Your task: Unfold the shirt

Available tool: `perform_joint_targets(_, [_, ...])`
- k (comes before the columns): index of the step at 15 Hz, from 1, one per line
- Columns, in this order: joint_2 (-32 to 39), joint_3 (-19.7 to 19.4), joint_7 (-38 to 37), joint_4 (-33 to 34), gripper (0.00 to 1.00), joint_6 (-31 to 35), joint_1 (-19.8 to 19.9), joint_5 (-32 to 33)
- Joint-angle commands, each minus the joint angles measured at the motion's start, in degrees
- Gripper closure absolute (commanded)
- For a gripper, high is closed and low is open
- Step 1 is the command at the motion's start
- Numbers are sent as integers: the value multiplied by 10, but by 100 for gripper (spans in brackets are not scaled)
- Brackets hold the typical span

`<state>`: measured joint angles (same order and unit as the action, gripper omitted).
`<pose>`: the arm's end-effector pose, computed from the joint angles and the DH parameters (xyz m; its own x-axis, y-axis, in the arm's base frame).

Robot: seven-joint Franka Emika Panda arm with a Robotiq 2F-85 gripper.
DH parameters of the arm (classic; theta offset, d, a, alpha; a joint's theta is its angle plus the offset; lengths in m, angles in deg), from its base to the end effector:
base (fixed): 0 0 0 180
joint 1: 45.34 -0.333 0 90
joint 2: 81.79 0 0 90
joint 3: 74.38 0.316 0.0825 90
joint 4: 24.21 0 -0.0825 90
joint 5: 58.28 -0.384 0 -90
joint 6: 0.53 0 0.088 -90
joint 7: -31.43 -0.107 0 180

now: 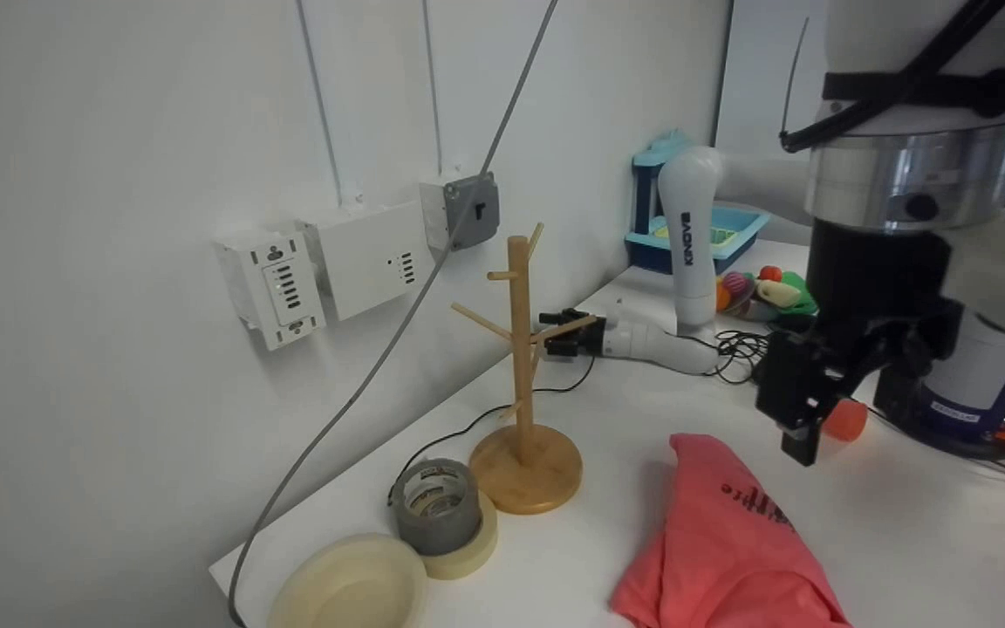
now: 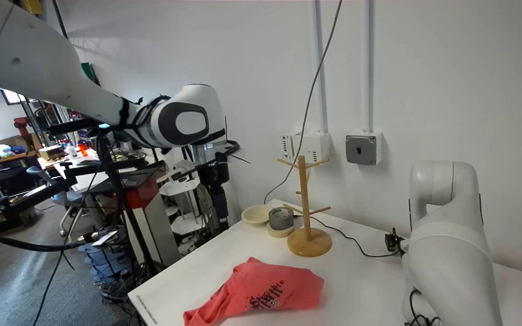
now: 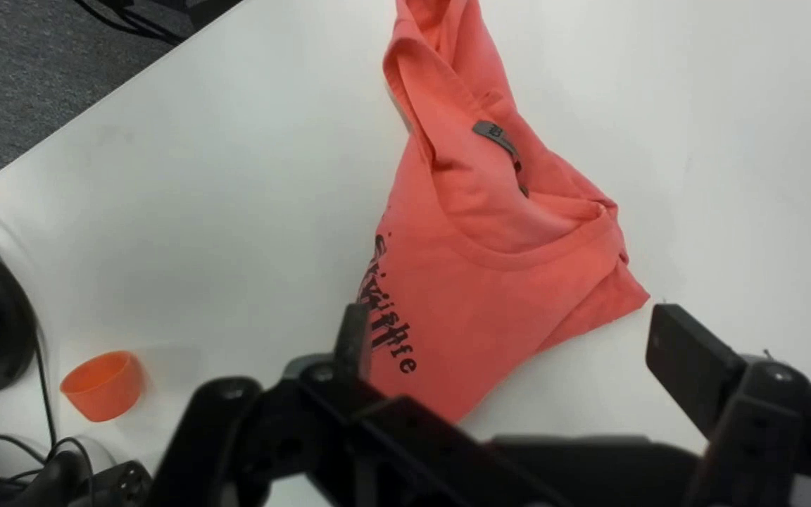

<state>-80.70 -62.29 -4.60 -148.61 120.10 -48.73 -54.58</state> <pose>0.5094 0.1377 0.3778 0.9469 -0.3191 -0.0402 -0.3147 -0.9450 0.0893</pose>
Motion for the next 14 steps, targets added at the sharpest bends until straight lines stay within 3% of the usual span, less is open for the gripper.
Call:
perform_joint_targets(1, [11, -19, -1, 9, 0, -2, -21, -1])
perform_joint_targets(7, [10, -23, -1, 8, 0, -2, -23, -1])
perform_joint_targets(14, [101, -29, -48, 51, 0, 14, -44, 19])
